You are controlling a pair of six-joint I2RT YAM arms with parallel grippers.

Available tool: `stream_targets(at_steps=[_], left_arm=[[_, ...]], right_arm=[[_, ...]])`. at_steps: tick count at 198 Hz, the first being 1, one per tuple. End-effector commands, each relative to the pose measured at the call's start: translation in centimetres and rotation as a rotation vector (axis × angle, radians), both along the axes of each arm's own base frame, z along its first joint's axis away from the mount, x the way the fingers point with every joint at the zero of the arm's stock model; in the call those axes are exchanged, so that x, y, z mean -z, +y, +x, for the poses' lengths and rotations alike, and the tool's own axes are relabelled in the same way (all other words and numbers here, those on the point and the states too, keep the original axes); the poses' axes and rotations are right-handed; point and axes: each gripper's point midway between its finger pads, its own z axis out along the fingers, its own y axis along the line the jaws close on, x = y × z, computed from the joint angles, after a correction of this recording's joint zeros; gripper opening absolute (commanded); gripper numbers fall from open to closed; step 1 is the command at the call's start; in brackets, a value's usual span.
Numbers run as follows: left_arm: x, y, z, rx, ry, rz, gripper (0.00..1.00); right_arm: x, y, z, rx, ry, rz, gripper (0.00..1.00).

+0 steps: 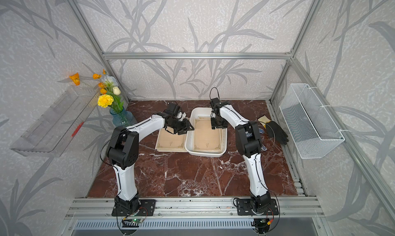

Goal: Take out the stationery paper from the storage box
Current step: Pick up the stationery paper from the storage box.

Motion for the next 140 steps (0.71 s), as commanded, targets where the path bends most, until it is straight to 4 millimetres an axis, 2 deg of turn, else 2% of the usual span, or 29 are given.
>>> stream_targets(at_steps=[1, 82, 140], left_arm=[[-0.2, 0.0, -0.3, -0.012, 0.002, 0.006, 0.51], [0.1, 0.1, -0.7, -0.008, 0.007, 0.014, 0.51], [-0.1, 0.0, -0.8, -0.006, 0.008, 0.012, 0.51]], right_arm=[[0.3, -0.5, 0.0, 0.000, 0.011, -0.049, 0.58], [2.3, 0.3, 0.2, 0.021, 0.046, -0.022, 0.60], [3.3, 0.1, -0.1, 0.048, 0.069, -0.010, 0.59]])
